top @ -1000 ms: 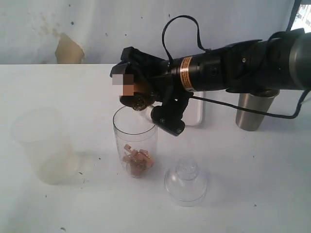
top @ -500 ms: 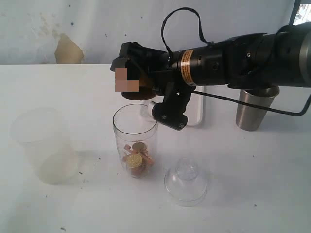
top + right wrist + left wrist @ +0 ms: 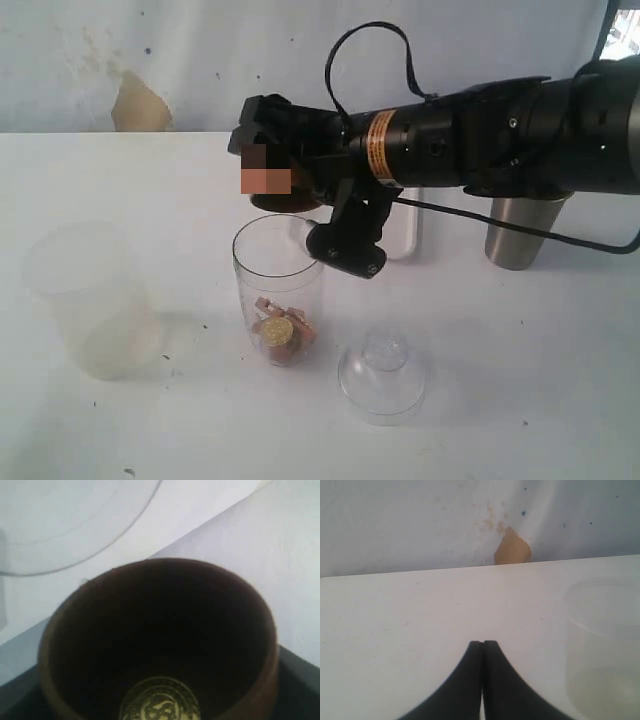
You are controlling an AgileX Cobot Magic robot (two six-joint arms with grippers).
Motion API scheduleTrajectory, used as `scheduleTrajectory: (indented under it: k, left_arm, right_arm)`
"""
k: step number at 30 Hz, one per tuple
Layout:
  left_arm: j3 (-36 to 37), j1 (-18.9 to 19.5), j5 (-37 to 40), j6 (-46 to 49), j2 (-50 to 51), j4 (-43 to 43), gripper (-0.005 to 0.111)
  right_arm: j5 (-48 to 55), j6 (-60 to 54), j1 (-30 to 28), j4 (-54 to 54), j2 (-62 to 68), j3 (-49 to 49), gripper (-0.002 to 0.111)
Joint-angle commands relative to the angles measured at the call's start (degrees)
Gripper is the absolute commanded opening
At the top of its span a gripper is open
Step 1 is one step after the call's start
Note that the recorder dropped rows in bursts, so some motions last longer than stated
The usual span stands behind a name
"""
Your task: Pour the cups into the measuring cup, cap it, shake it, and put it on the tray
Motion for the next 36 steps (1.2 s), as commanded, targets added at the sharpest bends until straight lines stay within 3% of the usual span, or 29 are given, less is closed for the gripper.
scheduleTrajectory:
  k: [1, 3, 6, 8, 12, 14, 17, 21, 23, 28, 31, 33, 34, 36]
  left_arm:
    - [0.0, 0.0, -0.2, -0.1, 0.1, -0.5, 0.000]
    - [0.0, 0.0, -0.2, -0.1, 0.1, -0.5, 0.000]
    - [0.0, 0.0, -0.2, -0.1, 0.1, -0.5, 0.000]
    - [0.0, 0.0, -0.2, -0.1, 0.1, -0.5, 0.000]
    - [0.0, 0.0, -0.2, -0.1, 0.1, -0.5, 0.000]
    - [0.0, 0.0, -0.2, -0.1, 0.1, -0.5, 0.000]
    - [0.0, 0.0, -0.2, -0.1, 0.1, -0.5, 0.000]
    - [0.0, 0.0, -0.2, -0.1, 0.1, -0.5, 0.000]
    - [0.0, 0.0, -0.2, -0.1, 0.1, -0.5, 0.000]
    - [0.0, 0.0, -0.2, -0.1, 0.1, -0.5, 0.000]
    - [0.0, 0.0, -0.2, -0.1, 0.1, -0.5, 0.000]
    - [0.0, 0.0, -0.2, -0.1, 0.1, -0.5, 0.000]
    - [0.0, 0.0, -0.2, -0.1, 0.1, -0.5, 0.000]
    - [0.0, 0.0, -0.2, -0.1, 0.1, -0.5, 0.000]
  right_arm:
    - [-0.4, -1.9, 0.3, 11.5, -1.5, 0.5, 0.000]
    - [2.1, -11.5, 0.4, 10.7, -1.0, 0.6, 0.000]
    - [-1.1, -10.7, 0.4, 23.3, -0.3, 0.6, 0.000]
    - [0.7, -24.0, 0.4, 22.3, 0.6, 0.7, 0.000]
    - [-4.9, -21.7, 0.4, 36.1, 2.2, 0.8, 0.000]
    - [-2.6, -38.0, 0.4, 36.1, 2.7, 0.8, 0.000]
    - [-8.1, -34.8, 0.7, 47.5, 3.4, 0.8, 0.000]
    - [-5.7, -49.9, 0.9, 46.1, 3.1, 0.8, 0.000]
    - [-9.4, -46.9, 1.0, 50.5, 3.0, 0.8, 0.000]
    - [-1.5, -48.9, 2.0, 42.5, 2.2, 0.8, 0.000]
    - [-4.4, -38.7, 2.3, 47.6, 2.3, 0.9, 0.000]
    - [-1.9, -46.7, 2.6, 43.7, 2.3, 1.1, 0.000]
    - [-2.4, -50.1, 2.6, 44.8, 2.0, 1.1, 0.000]
    - [-8.2, -45.9, 2.7, 54.3, 1.7, 1.5, 0.000]
